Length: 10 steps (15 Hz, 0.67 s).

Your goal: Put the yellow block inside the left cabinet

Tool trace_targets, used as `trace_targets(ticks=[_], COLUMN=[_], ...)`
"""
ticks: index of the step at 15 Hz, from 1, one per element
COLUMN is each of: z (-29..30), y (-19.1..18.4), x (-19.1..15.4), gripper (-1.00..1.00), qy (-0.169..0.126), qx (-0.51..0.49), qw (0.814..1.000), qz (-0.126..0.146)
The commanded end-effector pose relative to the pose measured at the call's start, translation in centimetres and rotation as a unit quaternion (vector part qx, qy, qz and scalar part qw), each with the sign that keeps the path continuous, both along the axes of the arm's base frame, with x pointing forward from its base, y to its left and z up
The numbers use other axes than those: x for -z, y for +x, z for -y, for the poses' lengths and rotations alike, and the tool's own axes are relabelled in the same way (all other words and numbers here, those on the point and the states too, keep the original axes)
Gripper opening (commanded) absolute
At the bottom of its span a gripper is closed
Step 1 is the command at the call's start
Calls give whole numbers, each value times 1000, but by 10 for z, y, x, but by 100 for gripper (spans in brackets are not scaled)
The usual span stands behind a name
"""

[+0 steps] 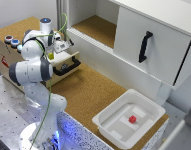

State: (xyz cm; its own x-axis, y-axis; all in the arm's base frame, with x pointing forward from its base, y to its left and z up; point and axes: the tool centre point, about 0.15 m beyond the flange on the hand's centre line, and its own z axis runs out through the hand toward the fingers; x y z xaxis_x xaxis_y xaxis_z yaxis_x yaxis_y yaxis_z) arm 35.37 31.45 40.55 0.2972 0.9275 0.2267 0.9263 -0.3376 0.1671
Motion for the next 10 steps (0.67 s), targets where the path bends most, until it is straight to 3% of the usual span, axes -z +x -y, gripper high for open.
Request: trace_targets(ticks=[1, 5, 10], z=[-8, 0, 21], y=[106, 174, 222], x=[-62, -93, -120], gripper=[-100, -100, -100], qy=[-12, -33, 2], qx=[109, 235, 364], qw=[993, 971, 931], qz=[-51, -24, 8])
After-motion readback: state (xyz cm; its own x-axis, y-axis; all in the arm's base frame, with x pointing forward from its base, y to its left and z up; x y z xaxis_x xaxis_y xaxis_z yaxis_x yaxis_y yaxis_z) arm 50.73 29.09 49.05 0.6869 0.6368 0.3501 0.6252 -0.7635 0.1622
